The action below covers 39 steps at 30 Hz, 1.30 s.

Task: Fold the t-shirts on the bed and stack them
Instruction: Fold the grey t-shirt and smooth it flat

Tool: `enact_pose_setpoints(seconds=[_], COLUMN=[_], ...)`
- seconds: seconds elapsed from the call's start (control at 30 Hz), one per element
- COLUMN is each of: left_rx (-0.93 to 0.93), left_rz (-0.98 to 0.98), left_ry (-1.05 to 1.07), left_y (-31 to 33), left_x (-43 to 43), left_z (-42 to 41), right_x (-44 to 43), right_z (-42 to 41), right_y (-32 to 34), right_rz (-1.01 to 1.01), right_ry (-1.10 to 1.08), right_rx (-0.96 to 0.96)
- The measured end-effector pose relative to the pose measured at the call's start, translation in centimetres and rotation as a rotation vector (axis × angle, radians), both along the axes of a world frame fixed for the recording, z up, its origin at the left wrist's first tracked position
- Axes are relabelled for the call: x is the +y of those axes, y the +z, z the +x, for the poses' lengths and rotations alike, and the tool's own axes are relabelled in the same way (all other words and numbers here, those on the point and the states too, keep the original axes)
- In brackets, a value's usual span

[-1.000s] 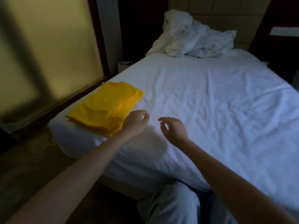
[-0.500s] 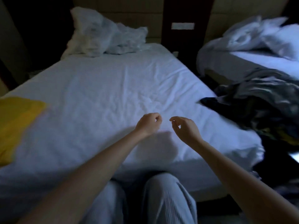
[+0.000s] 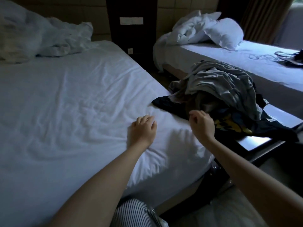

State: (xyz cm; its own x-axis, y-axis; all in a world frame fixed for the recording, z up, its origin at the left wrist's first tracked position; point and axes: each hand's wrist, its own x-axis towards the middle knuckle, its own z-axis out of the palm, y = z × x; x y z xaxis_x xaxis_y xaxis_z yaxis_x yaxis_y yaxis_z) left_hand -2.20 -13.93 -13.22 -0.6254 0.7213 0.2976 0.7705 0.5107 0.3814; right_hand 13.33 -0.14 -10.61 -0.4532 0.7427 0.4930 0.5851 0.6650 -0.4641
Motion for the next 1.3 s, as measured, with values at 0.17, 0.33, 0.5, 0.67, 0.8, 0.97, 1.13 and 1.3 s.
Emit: enact_pose_setpoints(seconds=[0.17,0.33,0.5,0.67,0.8,0.97,1.13,1.3], left_rx=[0.029,0.069,0.193,0.125,-0.075,-1.536,-1.096,-1.061], left_rz=[-0.003,0.043,0.093,0.156,0.299,1.007,0.919,1.07], left_ry=[0.02,0.021,0.013,0.01,-0.134,-0.171,0.111,0.256], left_y=[-0.2,-0.6,-1.3,-1.3,-1.0,2.9,3.6,5.5], left_x=[-0.1,0.1,0.3,0.8,0.2,-2.8,-6.4,-11.0], left_z=[0.1,-0.1,-0.3,-0.2,-0.3,-1.4,-3.8,-6.2], right_x=[5.2,9.5,10.9,5.6,-3.8,-11.3,-14.8,-12.3], right_z=[-2.2,-4.2,-3.6,-4.5,-7.2,-8.8,-8.6,-5.6], right_y=[2.9,5.3,5.1,3.6,2.0,1.0,0.5,-1.5], right_rz=[0.115,0.007,0.043,0.019,-0.054,-0.315,-0.191,0.143], right_ry=[-0.191,-0.379,-0.397,-0.228,0.12,0.458,0.607,0.478], right_rx=[-0.109,-0.183,-0.333,-0.072,0.097,0.159,0.08,-0.024])
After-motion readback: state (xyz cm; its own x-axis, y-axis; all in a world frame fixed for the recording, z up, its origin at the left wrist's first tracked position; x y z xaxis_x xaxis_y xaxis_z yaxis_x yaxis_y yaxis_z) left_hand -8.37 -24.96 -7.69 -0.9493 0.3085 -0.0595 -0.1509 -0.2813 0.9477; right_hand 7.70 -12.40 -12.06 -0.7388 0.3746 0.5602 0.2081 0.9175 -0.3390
